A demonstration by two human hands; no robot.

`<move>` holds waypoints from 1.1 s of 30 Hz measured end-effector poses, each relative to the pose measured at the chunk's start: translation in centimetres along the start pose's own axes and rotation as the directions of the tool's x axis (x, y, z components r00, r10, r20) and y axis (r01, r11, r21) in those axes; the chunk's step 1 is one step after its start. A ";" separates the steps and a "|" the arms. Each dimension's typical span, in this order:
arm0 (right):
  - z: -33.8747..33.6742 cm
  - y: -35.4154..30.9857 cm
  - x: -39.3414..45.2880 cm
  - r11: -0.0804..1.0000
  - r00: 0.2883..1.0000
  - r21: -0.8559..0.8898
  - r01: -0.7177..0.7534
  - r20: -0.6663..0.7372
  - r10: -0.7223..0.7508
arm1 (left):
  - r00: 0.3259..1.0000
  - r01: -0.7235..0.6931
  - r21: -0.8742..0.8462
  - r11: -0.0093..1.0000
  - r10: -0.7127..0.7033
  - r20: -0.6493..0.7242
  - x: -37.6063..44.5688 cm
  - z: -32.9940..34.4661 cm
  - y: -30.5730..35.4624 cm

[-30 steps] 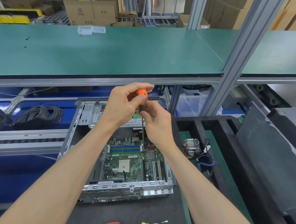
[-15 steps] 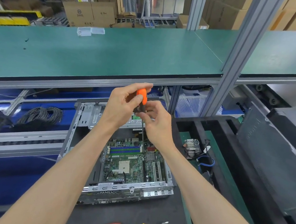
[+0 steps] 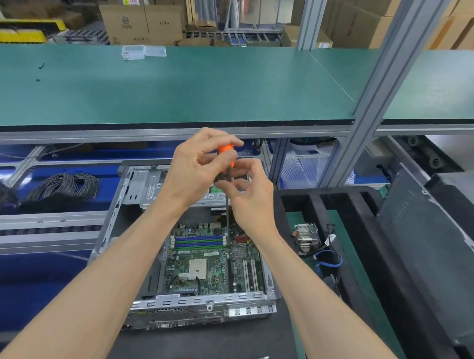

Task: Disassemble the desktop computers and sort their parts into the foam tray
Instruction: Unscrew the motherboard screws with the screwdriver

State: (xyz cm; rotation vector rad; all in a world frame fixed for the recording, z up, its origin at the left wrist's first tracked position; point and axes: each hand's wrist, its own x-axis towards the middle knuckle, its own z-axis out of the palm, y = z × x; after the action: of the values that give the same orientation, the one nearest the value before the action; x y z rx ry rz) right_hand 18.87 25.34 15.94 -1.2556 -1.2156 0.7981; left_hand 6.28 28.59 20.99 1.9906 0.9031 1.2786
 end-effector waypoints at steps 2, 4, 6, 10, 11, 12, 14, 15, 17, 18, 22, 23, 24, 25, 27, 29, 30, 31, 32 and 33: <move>0.0 0.0 -0.1 1.000 1.000 -0.005 0.004 0.005 -0.004 | 0.999 -0.027 0.048 0.998 0.025 0.036 0.0 -0.4 -0.2; 0.0 0.0 -0.3 1.000 0.999 -0.015 0.019 0.043 -0.018 | 1.000 -0.003 0.073 0.997 0.001 0.026 0.1 -0.6 -0.3; 0.0 0.0 -0.5 1.000 0.996 0.012 0.027 0.088 -0.028 | 1.000 0.013 0.064 0.998 -0.014 0.013 0.3 -0.5 -0.3; 0.3 -0.3 -0.6 0.998 0.993 0.045 0.036 0.107 -0.041 | 0.997 0.075 -0.037 0.996 -0.076 -0.030 0.6 -0.1 -0.1; 0.4 -0.3 -0.5 1.000 0.995 0.013 0.028 0.092 -0.029 | 0.995 0.090 -0.039 0.995 -0.091 -0.042 0.8 -0.1 0.0; 0.5 -0.4 -0.5 1.000 0.998 -0.011 0.008 0.067 -0.007 | 0.994 0.093 -0.033 0.995 -0.095 -0.047 0.8 0.1 0.0; 0.5 -0.2 -0.3 1.000 1.000 -0.010 -0.007 0.015 0.007 | 0.996 0.070 -0.037 0.997 -0.072 -0.044 0.8 0.3 0.0; 0.5 -0.2 -0.2 1.000 1.000 0.002 -0.001 -0.001 0.001 | 0.998 0.045 -0.036 0.998 -0.046 -0.036 0.7 0.3 0.0; 0.4 -0.1 -0.1 1.000 1.000 0.017 0.003 -0.009 -0.003 | 1.000 -0.020 -0.004 1.000 0.020 0.008 0.5 -0.1 0.0; 0.3 -0.2 0.0 1.000 1.000 0.018 0.005 -0.006 -0.005 | 0.998 -0.044 0.011 0.999 0.044 0.040 0.5 -0.3 -0.2; 0.2 0.0 -0.2 1.000 0.999 -0.002 0.022 0.038 -0.022 | 0.998 0.017 0.024 1.000 -0.018 0.064 0.8 -0.5 -0.6; 0.2 0.0 -0.3 0.999 0.998 -0.010 0.032 0.052 -0.031 | 0.998 0.037 0.024 0.999 -0.038 0.041 0.8 -0.5 -0.6; 0.1 0.0 -0.4 0.999 0.997 -0.011 0.038 0.067 -0.037 | 0.999 0.049 0.013 0.999 -0.050 0.019 0.9 -0.4 -0.6; 0.1 0.0 -0.4 0.999 0.996 -0.003 0.036 0.081 -0.036 | 0.998 0.057 -0.004 0.998 -0.057 0.002 0.9 -0.3 -0.7; 0.1 -0.1 -0.3 1.000 0.996 -0.006 0.028 0.085 -0.028 | 0.998 0.054 -0.020 0.998 -0.054 -0.020 1.1 -0.1 -0.7; 0.2 -0.1 -0.1 0.999 0.998 -0.046 0.001 0.055 0.001 | 0.997 0.052 0.004 0.999 -0.051 -0.049 1.2 0.0 -0.8; 0.3 -0.1 0.0 0.998 0.999 -0.065 -0.013 0.037 0.016 | 0.997 0.046 0.024 0.999 -0.044 -0.068 1.3 0.1 -0.9; 0.3 -0.1 0.1 0.997 1.000 -0.074 -0.018 0.023 0.020 | 0.996 0.036 0.044 0.998 -0.032 -0.083 1.2 0.2 -0.9; 0.2 -0.1 0.1 0.997 1.000 -0.077 -0.013 0.017 0.014 | 0.996 0.029 0.053 0.998 -0.024 -0.090 1.1 0.3 -1.0; 0.2 -0.1 0.2 0.997 1.000 -0.076 -0.005 0.017 0.006 | 0.996 0.024 0.044 0.999 -0.020 -0.087 1.0 0.3 -1.0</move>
State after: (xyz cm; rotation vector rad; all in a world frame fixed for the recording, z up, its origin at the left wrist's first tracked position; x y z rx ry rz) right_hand 18.65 25.53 16.07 -1.3171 -1.2670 0.7744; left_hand 6.66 29.93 20.66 1.9673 0.9999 1.3521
